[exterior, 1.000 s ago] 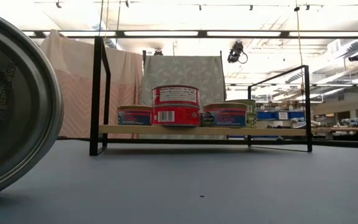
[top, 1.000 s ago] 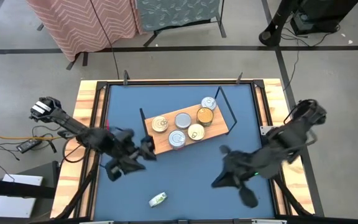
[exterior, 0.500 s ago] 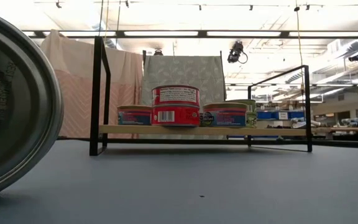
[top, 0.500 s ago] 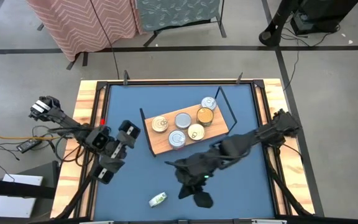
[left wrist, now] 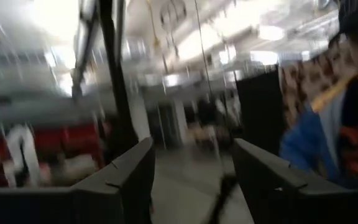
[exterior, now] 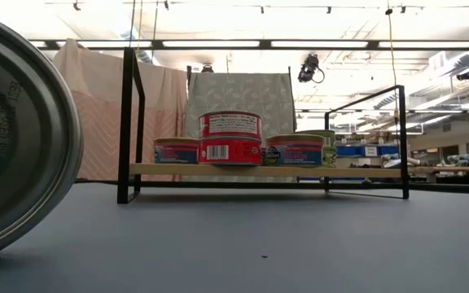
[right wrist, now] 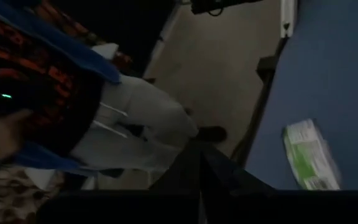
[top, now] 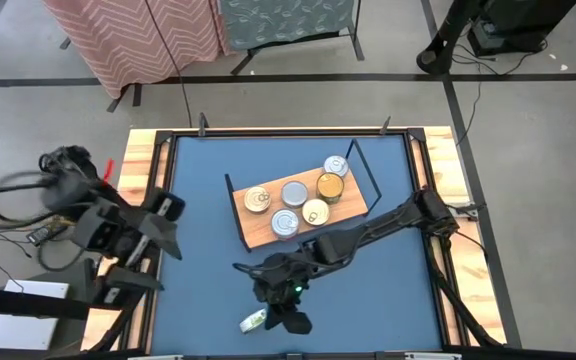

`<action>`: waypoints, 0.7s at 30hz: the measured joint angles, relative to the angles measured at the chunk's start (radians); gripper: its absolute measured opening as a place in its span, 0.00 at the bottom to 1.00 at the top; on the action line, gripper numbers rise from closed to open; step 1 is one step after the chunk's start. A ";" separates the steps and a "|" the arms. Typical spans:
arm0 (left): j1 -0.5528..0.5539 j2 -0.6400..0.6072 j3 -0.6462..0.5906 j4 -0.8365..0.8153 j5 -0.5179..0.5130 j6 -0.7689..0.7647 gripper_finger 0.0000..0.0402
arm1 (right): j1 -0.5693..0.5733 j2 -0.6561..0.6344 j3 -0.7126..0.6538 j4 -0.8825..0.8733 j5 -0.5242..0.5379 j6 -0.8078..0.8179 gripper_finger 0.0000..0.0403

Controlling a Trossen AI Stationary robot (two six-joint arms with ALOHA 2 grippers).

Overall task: Stack canned seafood by type on shelf
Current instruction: Stack the green tuna can on top of the green tuna can on the shelf

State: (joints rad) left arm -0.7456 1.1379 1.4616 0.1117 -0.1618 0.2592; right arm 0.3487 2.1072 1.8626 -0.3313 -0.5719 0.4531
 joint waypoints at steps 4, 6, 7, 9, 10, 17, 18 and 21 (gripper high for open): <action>-0.052 0.007 0.171 -0.360 -0.051 -0.141 0.54 | -0.029 0.050 0.000 0.084 -0.110 0.105 0.05; -0.075 0.006 0.217 -0.454 -0.054 -0.218 0.54 | -0.042 0.072 0.000 0.115 -0.143 0.162 0.07; -0.088 0.006 0.229 -0.475 -0.054 -0.247 0.54 | -0.046 0.084 0.000 0.116 -0.153 0.178 0.08; -0.118 0.004 0.238 -0.495 -0.054 -0.287 0.54 | -0.055 0.104 0.000 0.126 -0.183 0.183 0.12; -0.135 0.004 0.238 -0.502 -0.054 -0.306 0.54 | -0.058 0.109 0.000 0.123 -0.198 0.184 0.15; -0.235 0.015 0.238 -0.553 -0.067 -0.422 0.54 | -0.109 0.116 0.000 0.136 -0.287 0.181 0.40; -0.243 0.018 0.238 -0.551 -0.073 -0.424 0.54 | -0.116 0.116 0.000 0.137 -0.288 0.181 0.44; -0.259 0.024 0.238 -0.547 -0.082 -0.426 0.54 | -0.132 0.116 0.000 0.146 -0.292 0.146 0.55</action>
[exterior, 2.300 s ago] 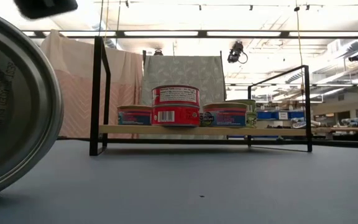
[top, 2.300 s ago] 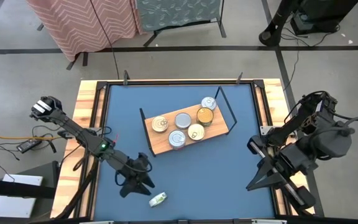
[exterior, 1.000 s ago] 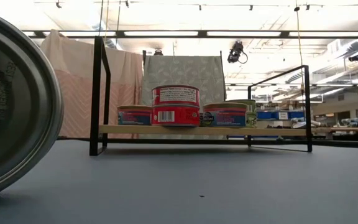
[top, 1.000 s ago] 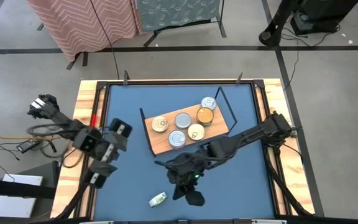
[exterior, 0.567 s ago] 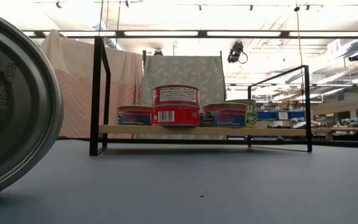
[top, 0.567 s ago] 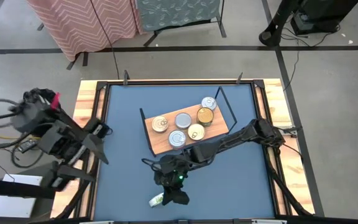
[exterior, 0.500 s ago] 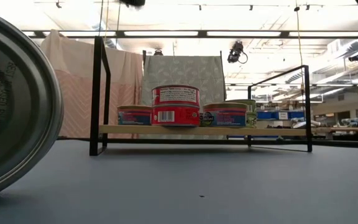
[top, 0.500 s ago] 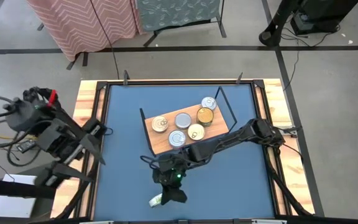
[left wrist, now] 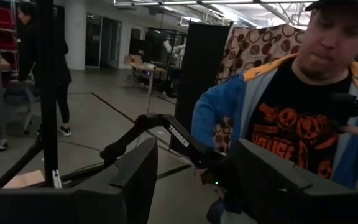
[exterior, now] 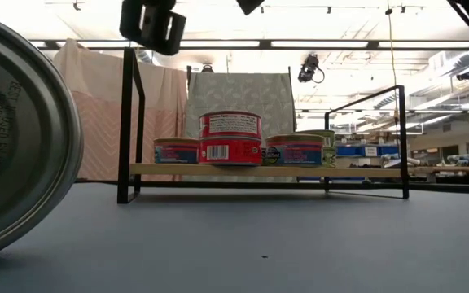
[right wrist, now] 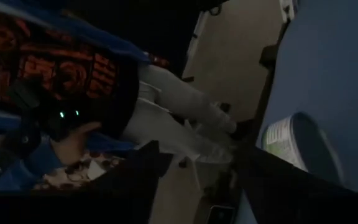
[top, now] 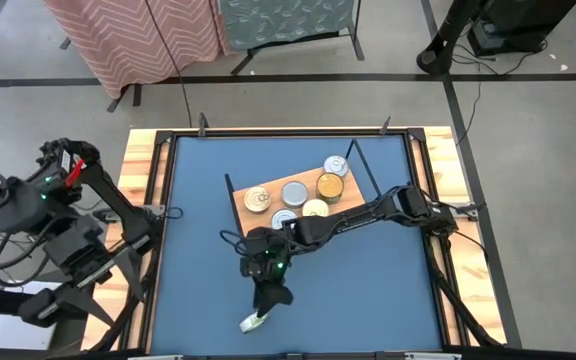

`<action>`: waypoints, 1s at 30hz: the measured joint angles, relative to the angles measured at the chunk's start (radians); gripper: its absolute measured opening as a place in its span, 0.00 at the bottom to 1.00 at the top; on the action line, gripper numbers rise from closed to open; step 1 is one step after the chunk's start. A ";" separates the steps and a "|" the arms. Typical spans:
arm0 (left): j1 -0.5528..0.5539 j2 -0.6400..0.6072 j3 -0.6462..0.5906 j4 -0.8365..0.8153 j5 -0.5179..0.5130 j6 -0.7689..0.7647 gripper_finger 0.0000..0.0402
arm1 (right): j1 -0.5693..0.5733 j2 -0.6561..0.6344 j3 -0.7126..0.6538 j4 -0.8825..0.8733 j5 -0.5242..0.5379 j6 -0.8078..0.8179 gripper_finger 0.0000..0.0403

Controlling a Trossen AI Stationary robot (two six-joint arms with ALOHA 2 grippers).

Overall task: Stack canned seafood by type on shelf
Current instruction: Stack the green tuna can on top of the green tuna can on the shelf

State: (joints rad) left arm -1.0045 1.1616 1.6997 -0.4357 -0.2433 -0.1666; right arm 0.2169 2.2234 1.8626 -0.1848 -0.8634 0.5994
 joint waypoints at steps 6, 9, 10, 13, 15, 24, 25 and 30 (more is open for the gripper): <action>-0.007 0.000 0.000 0.003 -0.026 -0.021 0.54 | 0.036 -0.005 0.019 -0.107 0.184 -0.292 0.63; -0.007 -0.001 0.000 0.003 -0.038 -0.022 0.54 | 0.067 -0.010 0.063 -0.245 0.361 -0.456 0.61; -0.007 -0.002 0.000 0.003 -0.040 -0.022 0.54 | 0.079 -0.011 0.074 -0.293 0.424 -0.512 0.60; -0.007 -0.004 0.000 0.003 -0.042 -0.021 0.54 | 0.107 -0.011 0.081 -0.390 0.550 -0.631 0.59; -0.007 -0.004 0.000 0.003 -0.042 -0.021 0.54 | 0.119 -0.009 0.081 -0.410 0.561 -0.642 0.59; -0.006 -0.004 0.000 0.002 -0.043 -0.019 0.54 | 0.135 0.001 0.082 -0.407 0.522 -0.616 0.72; -0.006 -0.004 -0.001 0.002 -0.043 -0.020 0.54 | 0.135 0.001 0.082 -0.407 0.522 -0.625 0.74; -0.006 -0.004 -0.001 0.002 -0.049 -0.021 0.54 | 0.130 0.007 0.081 -0.401 0.545 -0.659 0.80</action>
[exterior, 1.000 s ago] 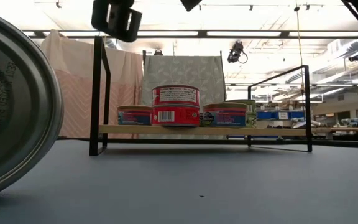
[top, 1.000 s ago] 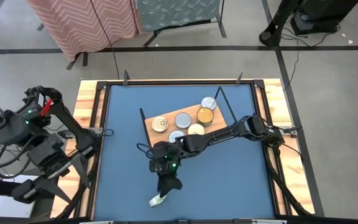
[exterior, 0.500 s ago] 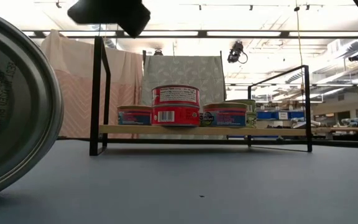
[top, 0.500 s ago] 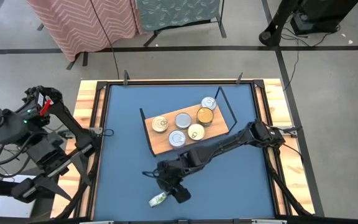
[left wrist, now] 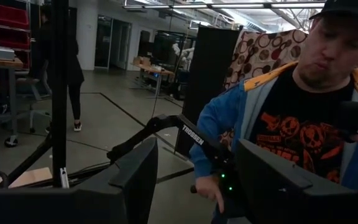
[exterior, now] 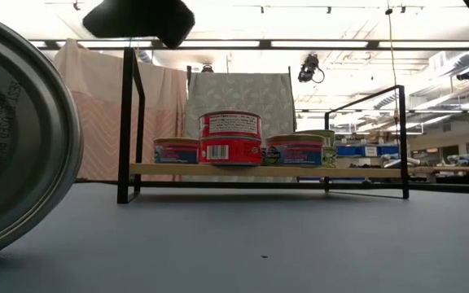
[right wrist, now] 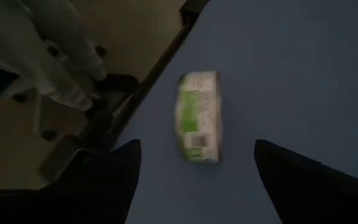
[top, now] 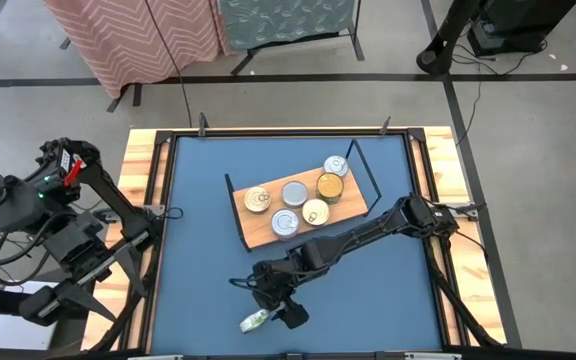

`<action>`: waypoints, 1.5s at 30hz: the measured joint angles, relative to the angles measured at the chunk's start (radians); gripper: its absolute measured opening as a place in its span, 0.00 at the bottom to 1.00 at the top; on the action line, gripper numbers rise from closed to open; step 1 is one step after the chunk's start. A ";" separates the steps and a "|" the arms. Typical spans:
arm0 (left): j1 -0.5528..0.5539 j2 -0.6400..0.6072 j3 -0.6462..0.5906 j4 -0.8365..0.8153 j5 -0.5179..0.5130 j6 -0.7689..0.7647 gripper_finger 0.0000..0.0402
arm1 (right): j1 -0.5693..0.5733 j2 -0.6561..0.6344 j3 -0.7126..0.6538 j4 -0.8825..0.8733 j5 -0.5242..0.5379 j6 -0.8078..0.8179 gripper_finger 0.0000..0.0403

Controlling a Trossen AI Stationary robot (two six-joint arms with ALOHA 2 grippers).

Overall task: Stack canned seafood by type on shelf
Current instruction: Stack the green tuna can on top of the green tuna can on the shelf

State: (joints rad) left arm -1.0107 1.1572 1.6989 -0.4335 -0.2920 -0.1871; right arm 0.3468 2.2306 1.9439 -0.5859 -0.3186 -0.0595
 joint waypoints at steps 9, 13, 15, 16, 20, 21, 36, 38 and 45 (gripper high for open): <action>0.000 0.000 0.000 -0.002 -0.003 -0.006 0.54 | 0.023 0.072 0.000 0.085 0.059 -0.033 0.80; 0.000 0.000 -0.001 -0.005 -0.004 -0.008 0.54 | 0.024 0.096 -0.001 0.103 0.068 0.011 0.80; 0.000 0.000 -0.001 -0.005 -0.004 -0.008 0.54 | 0.024 0.109 -0.001 0.123 0.074 0.018 0.80; 0.000 0.000 -0.001 -0.005 -0.004 -0.008 0.54 | 0.025 0.117 -0.001 0.155 0.075 0.023 0.80; 0.000 0.000 -0.001 -0.006 -0.004 -0.008 0.54 | 0.028 0.158 -0.001 0.244 0.067 0.077 0.79; 0.000 0.000 -0.001 -0.006 -0.004 -0.008 0.54 | 0.029 0.160 -0.001 0.253 0.067 0.099 0.79; 0.000 0.000 -0.001 -0.007 0.008 -0.027 0.54 | 0.030 0.152 0.001 0.244 0.100 0.173 0.41; 0.000 0.000 -0.001 -0.007 0.008 -0.027 0.54 | 0.030 0.152 0.001 0.250 0.077 0.176 0.37; 0.000 0.000 -0.001 -0.007 0.009 -0.026 0.54 | 0.030 0.152 0.019 0.226 0.056 0.275 0.37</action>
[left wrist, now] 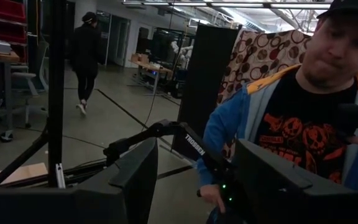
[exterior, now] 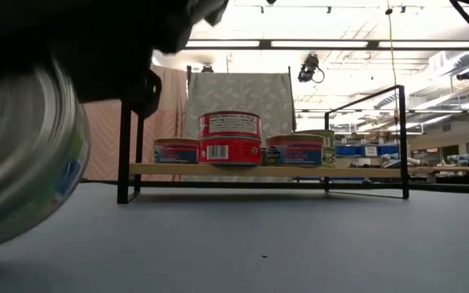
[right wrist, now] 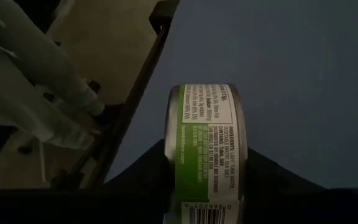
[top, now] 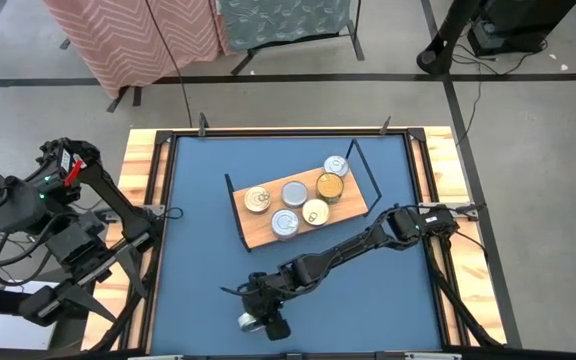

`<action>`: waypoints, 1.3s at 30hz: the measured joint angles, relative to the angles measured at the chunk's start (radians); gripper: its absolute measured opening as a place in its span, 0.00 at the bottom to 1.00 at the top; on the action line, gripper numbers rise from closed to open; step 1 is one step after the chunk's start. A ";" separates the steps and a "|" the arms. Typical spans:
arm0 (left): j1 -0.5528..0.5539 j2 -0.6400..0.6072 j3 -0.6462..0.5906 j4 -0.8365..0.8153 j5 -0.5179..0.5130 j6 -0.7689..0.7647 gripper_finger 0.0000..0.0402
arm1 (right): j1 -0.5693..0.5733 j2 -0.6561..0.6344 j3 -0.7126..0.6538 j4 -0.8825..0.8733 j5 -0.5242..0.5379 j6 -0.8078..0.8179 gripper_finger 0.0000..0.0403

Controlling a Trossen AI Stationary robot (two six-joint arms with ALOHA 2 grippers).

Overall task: Stack canned seafood by type on shelf
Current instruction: Stack the green tuna can on top of the green tuna can on the shelf

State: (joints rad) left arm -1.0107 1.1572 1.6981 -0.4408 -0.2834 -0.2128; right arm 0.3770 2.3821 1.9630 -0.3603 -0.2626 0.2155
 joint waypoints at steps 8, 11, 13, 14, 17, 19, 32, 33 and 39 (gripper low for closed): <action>0.000 0.000 0.000 0.000 0.000 0.025 0.54 | -0.025 -0.002 0.290 -0.335 0.055 -0.086 0.37; 0.000 0.000 0.000 0.000 0.000 0.039 0.54 | -0.037 -0.029 0.393 -0.482 0.156 -0.153 0.37; 0.000 0.000 0.000 0.001 0.000 0.050 0.54 | -0.046 -0.113 0.324 -0.505 0.237 -0.167 0.37; 0.000 0.000 0.000 0.000 0.000 0.051 0.54 | -0.051 -0.148 0.312 -0.542 0.291 -0.167 0.37; 0.000 0.000 0.000 0.000 0.000 0.052 0.54 | -0.069 -0.227 0.307 -0.705 0.441 -0.165 0.37; 0.000 0.001 0.000 0.000 0.000 0.057 0.54 | -0.083 -0.265 0.307 -0.776 0.535 -0.160 0.37; 0.000 0.022 0.000 0.031 -0.005 0.079 0.54 | -0.231 -0.203 0.303 -0.978 0.766 -0.268 0.37; 0.000 0.025 0.000 0.031 -0.007 0.079 0.54 | -0.246 -0.187 0.303 -0.979 0.767 -0.269 0.37; 0.000 0.048 0.000 0.051 -0.006 0.074 0.54 | -0.327 -0.122 0.302 -0.992 0.756 -0.266 0.37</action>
State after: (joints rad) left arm -1.0109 1.2047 1.6985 -0.3894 -0.2897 -0.1392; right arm 0.0504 2.2599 2.2654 -1.3526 0.4934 -0.0506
